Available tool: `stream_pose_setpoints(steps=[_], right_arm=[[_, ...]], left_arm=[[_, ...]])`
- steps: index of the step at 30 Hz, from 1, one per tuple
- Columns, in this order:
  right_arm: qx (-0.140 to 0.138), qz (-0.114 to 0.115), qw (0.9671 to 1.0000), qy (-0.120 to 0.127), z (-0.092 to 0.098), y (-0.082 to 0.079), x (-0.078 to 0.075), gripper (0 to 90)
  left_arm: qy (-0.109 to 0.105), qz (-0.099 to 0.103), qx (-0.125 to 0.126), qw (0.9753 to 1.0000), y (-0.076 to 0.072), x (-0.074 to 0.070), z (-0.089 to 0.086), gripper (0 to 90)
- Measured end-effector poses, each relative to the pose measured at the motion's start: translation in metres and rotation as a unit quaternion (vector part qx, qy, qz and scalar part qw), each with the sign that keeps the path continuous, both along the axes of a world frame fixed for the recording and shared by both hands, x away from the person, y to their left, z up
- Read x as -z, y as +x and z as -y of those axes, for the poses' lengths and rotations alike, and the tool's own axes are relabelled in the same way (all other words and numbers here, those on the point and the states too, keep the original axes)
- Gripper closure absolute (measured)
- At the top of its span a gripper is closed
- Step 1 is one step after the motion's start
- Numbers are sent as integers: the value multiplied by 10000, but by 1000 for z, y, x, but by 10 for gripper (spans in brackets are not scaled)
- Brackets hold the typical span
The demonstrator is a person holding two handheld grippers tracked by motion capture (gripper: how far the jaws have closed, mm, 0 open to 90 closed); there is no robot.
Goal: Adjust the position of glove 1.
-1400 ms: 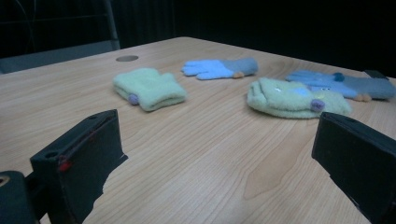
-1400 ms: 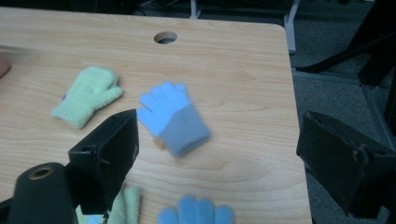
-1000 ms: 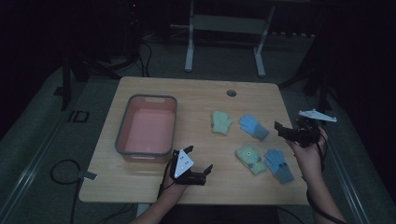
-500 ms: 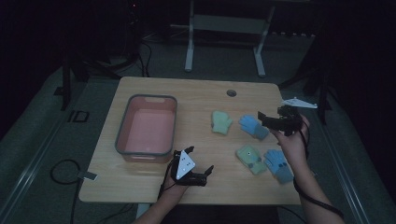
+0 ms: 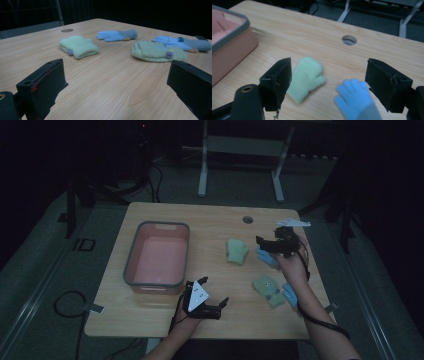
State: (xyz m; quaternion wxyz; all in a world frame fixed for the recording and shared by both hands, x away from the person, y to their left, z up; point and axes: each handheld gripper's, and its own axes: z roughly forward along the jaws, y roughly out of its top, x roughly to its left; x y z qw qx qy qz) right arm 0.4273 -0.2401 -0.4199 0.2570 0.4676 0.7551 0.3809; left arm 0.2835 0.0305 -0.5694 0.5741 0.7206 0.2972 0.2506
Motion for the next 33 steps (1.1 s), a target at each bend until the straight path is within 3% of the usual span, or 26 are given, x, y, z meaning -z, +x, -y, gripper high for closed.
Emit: stream_pose_setpoints(steps=[13, 20, 26, 33], right_arm=[[-321, -404, 9984, -240, -43, 31, 35, 292], [-429, -813, 9950, -381, -59, 50, 59, 330], [-425, -1019, 9928, -457, -65, 64, 78, 437], [-375, -1349, 9887, -528, -66, 79, 96, 479]], left_arm=[[41, 28, 21, 10000, 0, 0, 0, 21], [14, 26, 41, 10000, 0, 0, 0, 21], [29, 34, 45, 10000, -1, 0, 0, 21], [8, 22, 61, 10000, 0, 0, 0, 21]])
